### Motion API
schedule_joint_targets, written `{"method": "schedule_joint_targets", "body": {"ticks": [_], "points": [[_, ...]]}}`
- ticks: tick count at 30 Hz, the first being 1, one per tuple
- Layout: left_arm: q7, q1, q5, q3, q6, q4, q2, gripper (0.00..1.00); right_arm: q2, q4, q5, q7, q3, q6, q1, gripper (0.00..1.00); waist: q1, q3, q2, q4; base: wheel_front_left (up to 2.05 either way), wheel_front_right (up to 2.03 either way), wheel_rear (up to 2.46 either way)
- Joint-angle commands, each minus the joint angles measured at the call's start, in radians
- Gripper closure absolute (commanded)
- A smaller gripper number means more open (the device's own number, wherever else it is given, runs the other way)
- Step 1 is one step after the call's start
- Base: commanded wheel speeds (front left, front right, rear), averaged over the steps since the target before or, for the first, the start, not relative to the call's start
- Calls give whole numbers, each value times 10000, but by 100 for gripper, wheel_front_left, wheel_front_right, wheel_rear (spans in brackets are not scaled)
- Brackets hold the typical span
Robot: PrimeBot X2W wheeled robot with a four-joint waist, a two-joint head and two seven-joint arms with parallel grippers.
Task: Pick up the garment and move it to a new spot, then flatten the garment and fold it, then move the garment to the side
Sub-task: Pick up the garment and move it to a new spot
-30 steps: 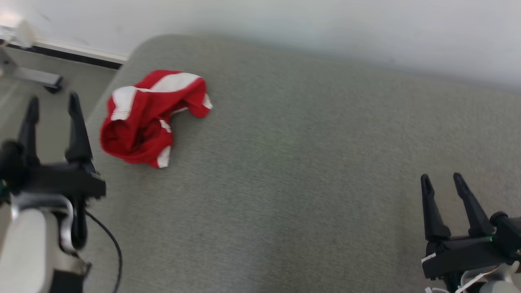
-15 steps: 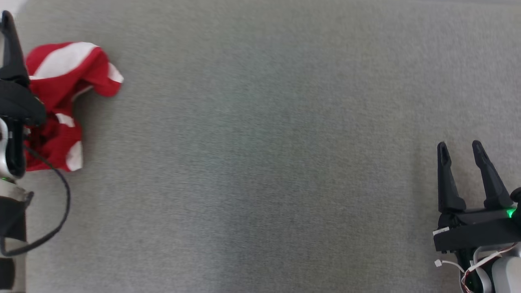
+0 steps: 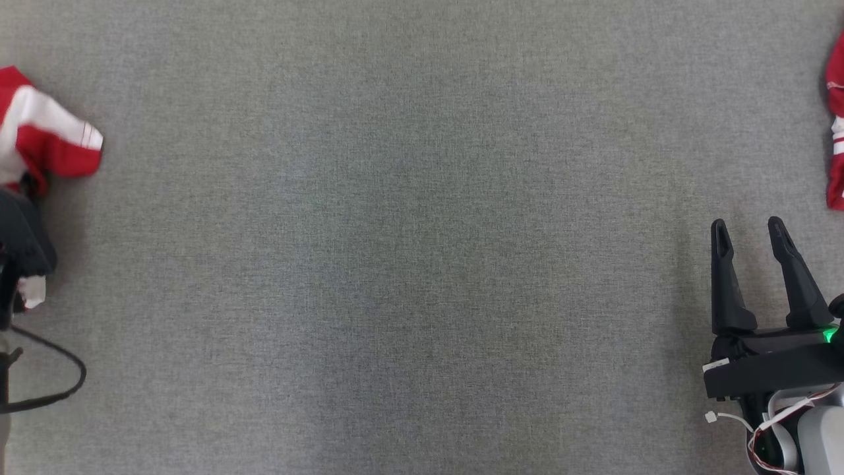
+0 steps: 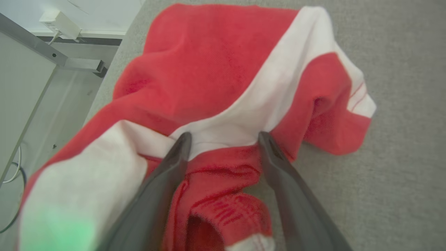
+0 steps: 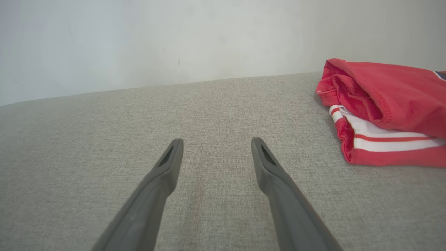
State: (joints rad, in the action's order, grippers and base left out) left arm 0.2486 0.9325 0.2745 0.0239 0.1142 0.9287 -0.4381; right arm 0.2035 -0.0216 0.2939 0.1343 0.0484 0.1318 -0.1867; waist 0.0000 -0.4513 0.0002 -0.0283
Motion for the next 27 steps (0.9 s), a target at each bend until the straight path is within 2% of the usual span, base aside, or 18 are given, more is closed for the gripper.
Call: {"method": "schedule_joint_targets", "body": {"ticks": [1,6,7,8,9,10,16,21,27], "points": [[546,-9,14,-62,-49,467,-85,0,-32,-22,-77,-4,18,-28,-30,0,0,96,-2,-15,0,0,0],[1227,-207,-45,-256,-97,1095,31,0,-85,-22,-105,-45,-20,-28,16,0,0,189,-2,-40,0,0,0],[1260,-260,-84,-319,-84,1169,51,24,-86,-21,-109,-60,-22,-29,26,0,0,211,-2,-48,0,0,0],[1181,-307,-119,-383,-66,1201,68,89,-91,-20,-120,-78,-27,-28,27,0,0,229,-2,-54,0,0,0],[1195,-384,-197,-466,-52,1267,66,100,-101,-26,-129,-65,-40,-28,27,0,0,257,-2,-56,0,0,0],[1168,-433,-250,-574,-32,1303,34,100,-108,-44,-137,-69,-65,-29,25,0,0,299,-2,-52,0,0,0],[-530,-26,-491,-797,-114,617,-129,100,-142,-182,-102,-3,-53,-29,136,0,0,719,-2,-116,0,0,0],[-2022,414,-133,-813,74,-56,68,100,-319,-496,0,197,-155,-29,209,0,0,1306,-2,-167,0,0,0],[-2923,1054,-2,-1443,169,-1217,232,100,-530,-965,146,463,-333,-28,293,0,0,2049,-2,-4,0,0,0]]}}
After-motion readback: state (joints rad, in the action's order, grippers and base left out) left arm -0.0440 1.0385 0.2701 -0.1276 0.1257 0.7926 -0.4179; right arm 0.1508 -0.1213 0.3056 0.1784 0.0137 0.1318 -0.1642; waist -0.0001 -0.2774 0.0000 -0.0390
